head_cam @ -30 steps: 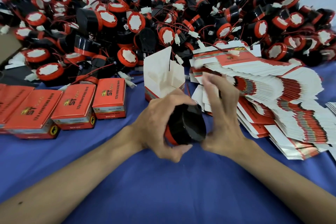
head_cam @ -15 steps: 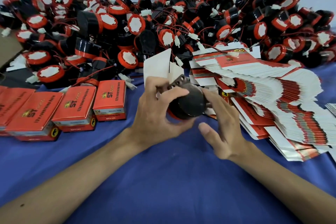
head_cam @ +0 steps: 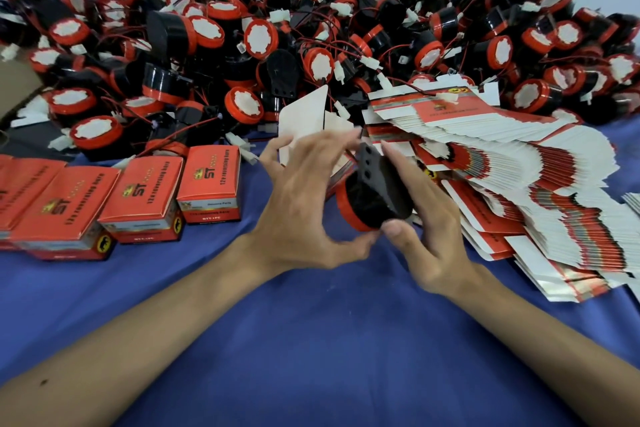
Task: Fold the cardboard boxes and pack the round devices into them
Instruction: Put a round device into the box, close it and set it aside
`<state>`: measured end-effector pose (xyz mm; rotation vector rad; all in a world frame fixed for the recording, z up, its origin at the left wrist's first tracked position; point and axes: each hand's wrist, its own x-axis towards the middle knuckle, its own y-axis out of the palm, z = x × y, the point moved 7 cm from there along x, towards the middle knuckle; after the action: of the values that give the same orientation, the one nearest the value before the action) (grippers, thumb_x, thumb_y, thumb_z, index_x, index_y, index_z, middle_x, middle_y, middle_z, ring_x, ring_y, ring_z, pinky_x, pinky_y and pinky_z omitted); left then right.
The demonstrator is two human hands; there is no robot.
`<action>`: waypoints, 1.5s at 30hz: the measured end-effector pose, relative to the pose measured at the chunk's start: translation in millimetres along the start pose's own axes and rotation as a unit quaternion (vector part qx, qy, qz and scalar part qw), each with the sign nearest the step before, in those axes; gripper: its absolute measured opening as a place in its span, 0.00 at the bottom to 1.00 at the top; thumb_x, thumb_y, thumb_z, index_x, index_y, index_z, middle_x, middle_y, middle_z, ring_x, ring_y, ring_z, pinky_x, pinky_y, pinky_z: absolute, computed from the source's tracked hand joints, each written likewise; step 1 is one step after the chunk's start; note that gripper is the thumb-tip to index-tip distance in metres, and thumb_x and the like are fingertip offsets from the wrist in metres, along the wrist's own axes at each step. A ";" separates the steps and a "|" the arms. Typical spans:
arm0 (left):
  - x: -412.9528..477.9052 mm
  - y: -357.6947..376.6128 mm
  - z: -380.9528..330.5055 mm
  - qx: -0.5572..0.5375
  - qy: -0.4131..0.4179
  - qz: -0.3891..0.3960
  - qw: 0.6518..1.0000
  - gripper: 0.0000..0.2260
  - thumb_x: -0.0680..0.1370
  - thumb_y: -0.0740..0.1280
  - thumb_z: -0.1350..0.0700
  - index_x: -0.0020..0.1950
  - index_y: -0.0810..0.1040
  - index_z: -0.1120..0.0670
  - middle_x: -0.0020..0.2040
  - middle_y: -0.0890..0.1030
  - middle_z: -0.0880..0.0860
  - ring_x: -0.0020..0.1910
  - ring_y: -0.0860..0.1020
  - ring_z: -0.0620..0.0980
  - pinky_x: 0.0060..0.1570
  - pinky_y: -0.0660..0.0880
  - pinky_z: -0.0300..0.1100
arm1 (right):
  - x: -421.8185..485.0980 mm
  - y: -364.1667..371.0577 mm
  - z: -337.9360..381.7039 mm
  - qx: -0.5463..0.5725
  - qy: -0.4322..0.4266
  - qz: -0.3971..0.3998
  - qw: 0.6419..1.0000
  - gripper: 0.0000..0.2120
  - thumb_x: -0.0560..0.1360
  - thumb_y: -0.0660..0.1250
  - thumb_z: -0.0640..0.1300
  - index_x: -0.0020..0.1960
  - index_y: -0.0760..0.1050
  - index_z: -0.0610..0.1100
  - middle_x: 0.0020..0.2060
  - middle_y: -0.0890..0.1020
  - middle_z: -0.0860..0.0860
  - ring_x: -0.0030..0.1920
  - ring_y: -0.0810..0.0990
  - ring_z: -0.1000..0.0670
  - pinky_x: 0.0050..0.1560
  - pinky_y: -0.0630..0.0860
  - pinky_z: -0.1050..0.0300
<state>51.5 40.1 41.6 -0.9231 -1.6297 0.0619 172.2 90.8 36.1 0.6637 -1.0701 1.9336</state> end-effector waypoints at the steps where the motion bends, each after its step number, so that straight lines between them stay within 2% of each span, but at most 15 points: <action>1: -0.3 2.5 -0.3 -0.011 0.002 0.018 1.000 0.37 0.66 0.67 0.40 0.68 0.62 0.55 0.61 0.74 0.47 0.64 0.73 0.46 0.69 0.52 0.56 | 0.1 2.3 0.6 0.010 -0.010 0.018 1.000 0.30 0.81 0.53 0.58 0.71 0.59 0.34 0.62 0.72 0.48 0.61 0.74 0.53 0.58 0.70 0.65; 3: -0.6 4.9 -0.2 -0.026 0.002 0.027 0.999 0.36 0.65 0.68 0.42 0.68 0.62 0.56 0.60 0.76 0.48 0.62 0.76 0.45 0.71 0.48 0.53 | 1.1 5.2 0.5 0.016 -0.014 0.040 0.999 0.29 0.82 0.53 0.57 0.73 0.57 0.36 0.61 0.72 0.47 0.59 0.74 0.53 0.56 0.70 0.65; 7: -0.5 -0.4 3.3 -0.005 -0.007 -0.030 1.000 0.32 0.66 0.72 0.47 0.66 0.65 0.56 0.59 0.77 0.48 0.60 0.76 0.44 0.71 0.52 0.50 | 0.8 6.0 -4.2 -0.007 0.011 0.036 0.999 0.28 0.81 0.54 0.55 0.74 0.56 0.40 0.61 0.71 0.48 0.58 0.70 0.61 0.53 0.69 0.71; 11: 0.4 -2.3 -1.0 0.037 0.023 -0.057 0.997 0.26 0.71 0.71 0.47 0.64 0.67 0.54 0.57 0.71 0.45 0.60 0.69 0.39 0.65 0.57 0.48 | 1.0 5.4 -3.8 -0.012 0.038 0.028 0.999 0.27 0.78 0.60 0.49 0.73 0.59 0.40 0.60 0.71 0.47 0.57 0.73 0.55 0.50 0.76 0.63; 14: 0.8 -2.3 -3.3 0.080 0.049 -0.070 0.993 0.23 0.76 0.68 0.45 0.66 0.67 0.53 0.58 0.68 0.50 0.62 0.64 0.40 0.60 0.61 0.51 | 2.6 1.2 -3.3 -0.025 0.034 0.000 0.999 0.26 0.76 0.63 0.46 0.71 0.62 0.38 0.61 0.71 0.44 0.60 0.73 0.54 0.53 0.75 0.67; 19: 1.0 -5.5 -7.7 0.115 0.047 -0.079 0.989 0.24 0.73 0.69 0.52 0.67 0.67 0.53 0.54 0.66 0.52 0.55 0.67 0.45 0.51 0.65 0.58 | 1.2 1.9 0.5 -0.015 0.008 0.000 1.000 0.31 0.75 0.67 0.52 0.72 0.61 0.42 0.67 0.64 0.53 0.69 0.67 0.54 0.57 0.79 0.50; 22: -1.0 -4.3 -6.4 0.171 0.038 -0.071 0.982 0.23 0.75 0.68 0.49 0.67 0.67 0.50 0.51 0.67 0.53 0.50 0.69 0.48 0.51 0.59 0.55 | 1.4 2.5 -3.3 0.004 0.041 0.006 0.999 0.37 0.72 0.69 0.58 0.74 0.58 0.44 0.67 0.67 0.59 0.69 0.67 0.59 0.60 0.78 0.53; 25: -1.8 -0.2 -7.1 0.185 0.036 -0.054 0.981 0.24 0.75 0.67 0.45 0.69 0.66 0.48 0.47 0.64 0.50 0.46 0.68 0.49 0.50 0.60 0.53 | 0.9 -1.2 -13.3 0.040 0.123 -0.029 0.991 0.35 0.72 0.70 0.57 0.73 0.59 0.49 0.59 0.75 0.64 0.56 0.79 0.61 0.50 0.78 0.65; 27: -0.8 1.9 -5.8 0.163 0.027 -0.039 0.985 0.28 0.73 0.66 0.42 0.70 0.65 0.49 0.50 0.63 0.51 0.51 0.67 0.49 0.52 0.62 0.54 | 1.6 -2.3 -16.8 0.079 0.146 -0.033 0.986 0.31 0.74 0.67 0.53 0.73 0.59 0.50 0.53 0.79 0.58 0.44 0.82 0.60 0.41 0.76 0.68; 30: -0.4 7.0 -2.0 0.135 0.023 -0.014 0.991 0.36 0.69 0.69 0.43 0.72 0.61 0.55 0.62 0.64 0.55 0.67 0.62 0.48 0.62 0.59 0.54 | 1.7 -4.4 -23.7 0.163 0.184 -0.031 0.969 0.28 0.75 0.65 0.49 0.73 0.62 0.51 0.45 0.80 0.45 0.26 0.74 0.53 0.24 0.71 0.58; 32: -1.0 13.9 -2.8 0.129 0.052 0.020 0.990 0.38 0.69 0.70 0.44 0.73 0.58 0.56 0.69 0.65 0.56 0.72 0.62 0.49 0.66 0.57 0.55 | -0.6 -2.4 -30.8 0.211 0.215 -0.022 0.953 0.25 0.75 0.65 0.45 0.71 0.66 0.49 0.44 0.79 0.50 0.24 0.68 0.49 0.20 0.65 0.57; 34: -1.8 18.5 -3.9 0.121 0.078 0.042 0.989 0.38 0.70 0.72 0.45 0.73 0.60 0.56 0.70 0.69 0.56 0.70 0.68 0.50 0.68 0.56 0.55 | -2.4 1.5 -35.7 0.244 0.241 -0.006 0.939 0.21 0.75 0.62 0.42 0.68 0.70 0.47 0.46 0.78 0.51 0.27 0.70 0.55 0.20 0.63 0.63; 38: -0.7 12.6 -0.7 0.115 0.059 0.010 0.992 0.27 0.70 0.74 0.45 0.63 0.68 0.51 0.55 0.78 0.55 0.57 0.75 0.50 0.62 0.60 0.51 | 0.1 1.2 -39.5 0.233 0.261 -0.014 0.937 0.10 0.74 0.65 0.42 0.53 0.79 0.48 0.50 0.76 0.49 0.32 0.75 0.60 0.26 0.66 0.68; 42: -0.5 10.6 0.3 0.130 0.047 -0.005 0.990 0.29 0.69 0.73 0.37 0.60 0.69 0.52 0.51 0.77 0.55 0.54 0.73 0.51 0.55 0.61 0.51 | -1.4 -3.2 -49.1 0.229 0.298 -0.065 0.924 0.13 0.70 0.70 0.45 0.54 0.78 0.46 0.42 0.81 0.51 0.32 0.78 0.58 0.32 0.73 0.66; 45: -1.9 8.5 -0.5 0.158 0.049 -0.021 0.986 0.30 0.69 0.70 0.34 0.61 0.68 0.52 0.54 0.70 0.50 0.54 0.72 0.50 0.55 0.61 0.52 | -5.9 -4.1 -58.0 0.246 0.342 -0.084 0.903 0.13 0.68 0.71 0.46 0.52 0.78 0.45 0.42 0.84 0.52 0.42 0.82 0.54 0.46 0.79 0.58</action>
<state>56.3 44.6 36.0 -0.6372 -1.4952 0.2355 175.4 139.8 4.4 0.2676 -0.0807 2.0518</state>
